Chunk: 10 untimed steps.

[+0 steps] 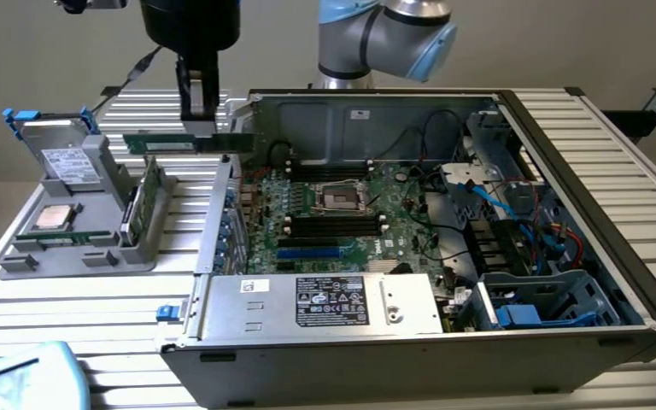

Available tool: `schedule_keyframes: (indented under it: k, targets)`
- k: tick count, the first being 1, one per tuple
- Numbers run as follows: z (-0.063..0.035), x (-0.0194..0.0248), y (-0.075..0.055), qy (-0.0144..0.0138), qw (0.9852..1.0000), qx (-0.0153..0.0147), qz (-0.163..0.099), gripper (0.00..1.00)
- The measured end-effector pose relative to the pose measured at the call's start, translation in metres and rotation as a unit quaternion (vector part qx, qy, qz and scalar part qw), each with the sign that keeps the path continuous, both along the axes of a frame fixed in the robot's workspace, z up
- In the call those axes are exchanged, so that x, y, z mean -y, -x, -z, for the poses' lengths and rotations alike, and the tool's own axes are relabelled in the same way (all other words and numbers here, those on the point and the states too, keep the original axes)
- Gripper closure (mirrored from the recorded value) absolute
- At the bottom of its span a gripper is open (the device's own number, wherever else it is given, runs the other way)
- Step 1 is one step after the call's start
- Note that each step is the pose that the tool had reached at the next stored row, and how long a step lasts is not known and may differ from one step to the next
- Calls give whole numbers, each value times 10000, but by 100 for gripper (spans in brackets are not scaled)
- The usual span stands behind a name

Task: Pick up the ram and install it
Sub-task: 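Pick up the ram and move it above insertion slot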

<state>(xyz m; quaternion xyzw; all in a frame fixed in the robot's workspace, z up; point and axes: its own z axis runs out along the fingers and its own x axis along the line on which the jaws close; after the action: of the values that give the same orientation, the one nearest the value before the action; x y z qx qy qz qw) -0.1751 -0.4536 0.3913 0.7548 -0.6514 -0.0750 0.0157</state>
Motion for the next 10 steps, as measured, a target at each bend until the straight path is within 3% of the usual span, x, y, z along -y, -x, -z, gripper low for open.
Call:
schedule_keyframes:
  k: [6,8,10]
  targets:
    - [0,0,-275,-92,10000,14,1,86]
    - [1,0,-352,-112,9999,39,-1,86]
    - [4,0,-419,-126,9999,84,0,86]
